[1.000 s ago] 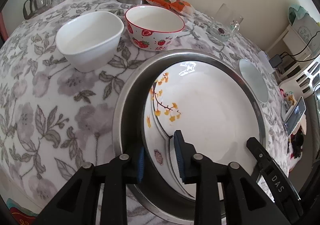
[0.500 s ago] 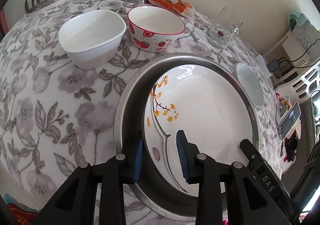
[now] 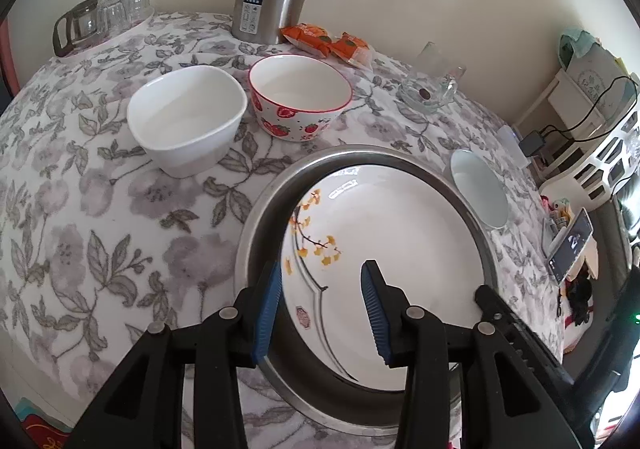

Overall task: Organize plates and bowls
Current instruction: 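Open both tools to release the plate rim in the basin, then move both open tools to the red-rimmed strawberry bowl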

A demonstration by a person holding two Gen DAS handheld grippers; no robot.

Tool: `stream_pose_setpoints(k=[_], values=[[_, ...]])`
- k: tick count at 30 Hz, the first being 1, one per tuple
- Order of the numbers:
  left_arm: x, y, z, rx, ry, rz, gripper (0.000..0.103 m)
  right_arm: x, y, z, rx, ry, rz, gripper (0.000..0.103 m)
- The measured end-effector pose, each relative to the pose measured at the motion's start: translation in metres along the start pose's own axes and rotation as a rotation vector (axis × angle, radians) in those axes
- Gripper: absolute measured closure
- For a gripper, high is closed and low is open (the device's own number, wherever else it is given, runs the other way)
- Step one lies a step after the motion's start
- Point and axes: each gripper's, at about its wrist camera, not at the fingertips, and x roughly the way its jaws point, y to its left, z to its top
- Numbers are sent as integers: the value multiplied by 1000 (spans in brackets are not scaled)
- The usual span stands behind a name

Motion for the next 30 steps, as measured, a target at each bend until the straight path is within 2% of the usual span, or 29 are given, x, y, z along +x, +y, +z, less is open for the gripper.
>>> stream_pose_setpoints(k=[1,3,4,6,9,12,19,22,24,25,27,30], values=[[-1,0,0,-4,-1,9,50,-2,0,1,-1,-7,1,90],[0,3,1,-12,-3,32,41,-2,0,1,-7,-12,-2,88],[0,4,0,-13,0,41,41,-2,0,1,-10,-9,-5,84],[2,6,0,-14,12,62,41,-1,1,1,-13,-1,17,65],[7,7,-2,-11,37,78,39,-1,11,-1,-66,-7,15,51],[9,6,-3,-6,43,91,23,-3,23,-3,-146,-24,-12,47],[6,10,-2,-12,23,128,16,-7,34,-6,-220,-54,-50,43],[7,13,-2,-12,16,158,15,-7,33,-5,-224,-63,-69,36],[6,15,-2,-10,8,183,13,-7,32,-5,-222,-69,-76,29],[6,15,-1,-9,6,194,9,-7,32,-4,-220,-69,-74,28],[6,18,-1,-15,1,213,4,-6,31,-4,-216,-64,-72,16],[6,21,-1,-20,-5,233,4,-6,30,-4,-213,-71,-70,2]])
